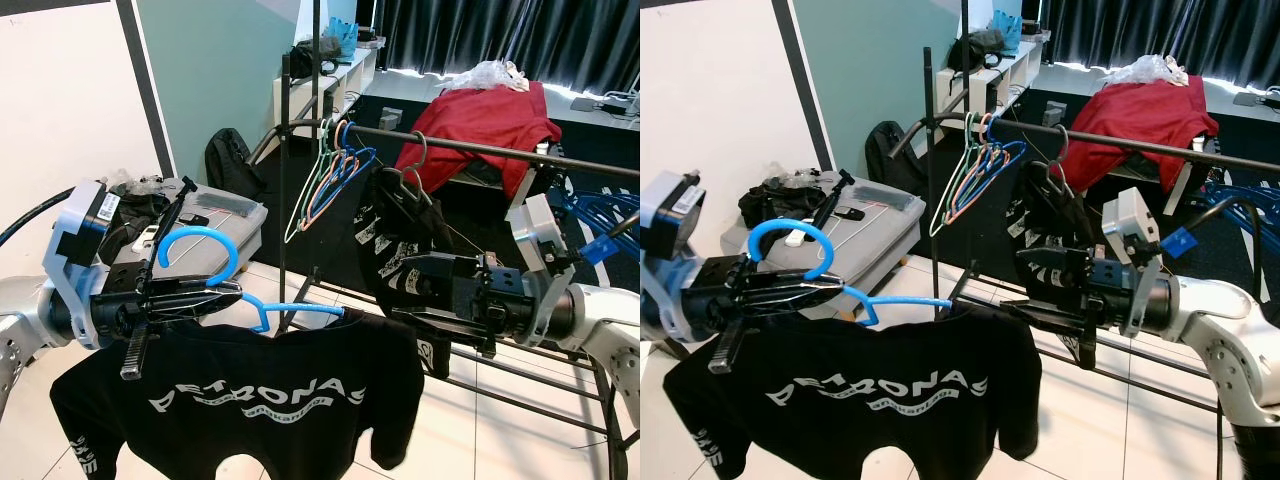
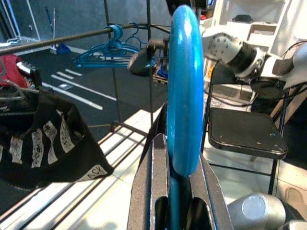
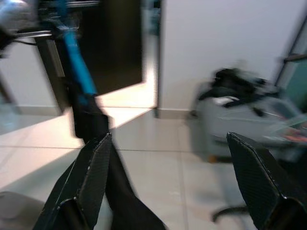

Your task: Hang hanger

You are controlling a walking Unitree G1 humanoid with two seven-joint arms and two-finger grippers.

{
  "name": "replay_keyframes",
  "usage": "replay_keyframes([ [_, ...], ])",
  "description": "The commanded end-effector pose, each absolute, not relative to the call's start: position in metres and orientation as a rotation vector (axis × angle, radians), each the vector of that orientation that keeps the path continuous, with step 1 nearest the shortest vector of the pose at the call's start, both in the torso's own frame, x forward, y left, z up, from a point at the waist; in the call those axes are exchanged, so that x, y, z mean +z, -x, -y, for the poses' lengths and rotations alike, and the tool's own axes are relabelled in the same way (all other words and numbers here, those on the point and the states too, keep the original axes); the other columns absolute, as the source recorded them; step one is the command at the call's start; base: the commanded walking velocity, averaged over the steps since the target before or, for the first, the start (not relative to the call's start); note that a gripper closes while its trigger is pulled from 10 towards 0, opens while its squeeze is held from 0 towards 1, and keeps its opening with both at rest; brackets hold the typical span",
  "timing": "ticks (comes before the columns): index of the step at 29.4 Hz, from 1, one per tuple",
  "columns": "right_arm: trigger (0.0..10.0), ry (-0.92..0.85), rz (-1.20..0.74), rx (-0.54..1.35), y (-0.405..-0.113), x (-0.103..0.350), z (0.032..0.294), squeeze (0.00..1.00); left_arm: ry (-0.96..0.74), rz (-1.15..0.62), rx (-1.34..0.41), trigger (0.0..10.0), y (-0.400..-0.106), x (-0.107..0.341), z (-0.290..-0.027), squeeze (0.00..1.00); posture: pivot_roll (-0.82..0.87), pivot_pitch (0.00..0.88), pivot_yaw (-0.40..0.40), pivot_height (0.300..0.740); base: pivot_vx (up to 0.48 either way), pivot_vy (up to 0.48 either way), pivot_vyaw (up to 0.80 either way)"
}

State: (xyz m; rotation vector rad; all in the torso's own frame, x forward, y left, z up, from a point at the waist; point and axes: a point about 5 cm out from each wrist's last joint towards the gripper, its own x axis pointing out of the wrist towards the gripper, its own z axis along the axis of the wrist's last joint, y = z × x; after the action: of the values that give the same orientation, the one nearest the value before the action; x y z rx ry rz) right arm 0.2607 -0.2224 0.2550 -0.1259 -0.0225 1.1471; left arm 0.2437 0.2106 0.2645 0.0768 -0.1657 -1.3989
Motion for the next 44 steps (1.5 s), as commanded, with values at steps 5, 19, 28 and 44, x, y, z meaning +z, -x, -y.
replay_keyframes([
  [5, 10.0, 0.085, -0.122, 1.262, -0.23, 0.248, 0.234, 0.0, -0.134, 0.194, -1.373, 0.0, -0.244, 0.275, -0.217, 0.0, -0.06, 0.0, -0.021, 0.74, 0.0, 0.0, 0.0],
  [19, 10.0, 0.217, -0.32, 1.247, -0.234, 0.193, 0.214, 0.0, -0.127, 0.234, -1.439, 0.0, -0.243, 0.28, -0.203, 0.0, -0.05, 0.0, -0.018, 0.74, 0.0, 0.0, 0.0],
  [28, 0.0, 0.238, -0.29, 1.218, -0.24, 0.193, 0.211, 0.0, -0.127, 0.246, -1.452, 0.0, -0.243, 0.282, -0.201, 0.0, -0.05, 0.0, -0.017, 0.74, 0.0, 0.0, 0.0],
  [44, 0.0, 0.169, -0.138, 1.148, -0.251, 0.21, 0.214, 0.0, -0.128, 0.257, -1.421, 0.0, -0.246, 0.284, -0.205, 0.0, -0.05, 0.0, -0.013, 0.74, 0.0, 0.0, 0.0],
])
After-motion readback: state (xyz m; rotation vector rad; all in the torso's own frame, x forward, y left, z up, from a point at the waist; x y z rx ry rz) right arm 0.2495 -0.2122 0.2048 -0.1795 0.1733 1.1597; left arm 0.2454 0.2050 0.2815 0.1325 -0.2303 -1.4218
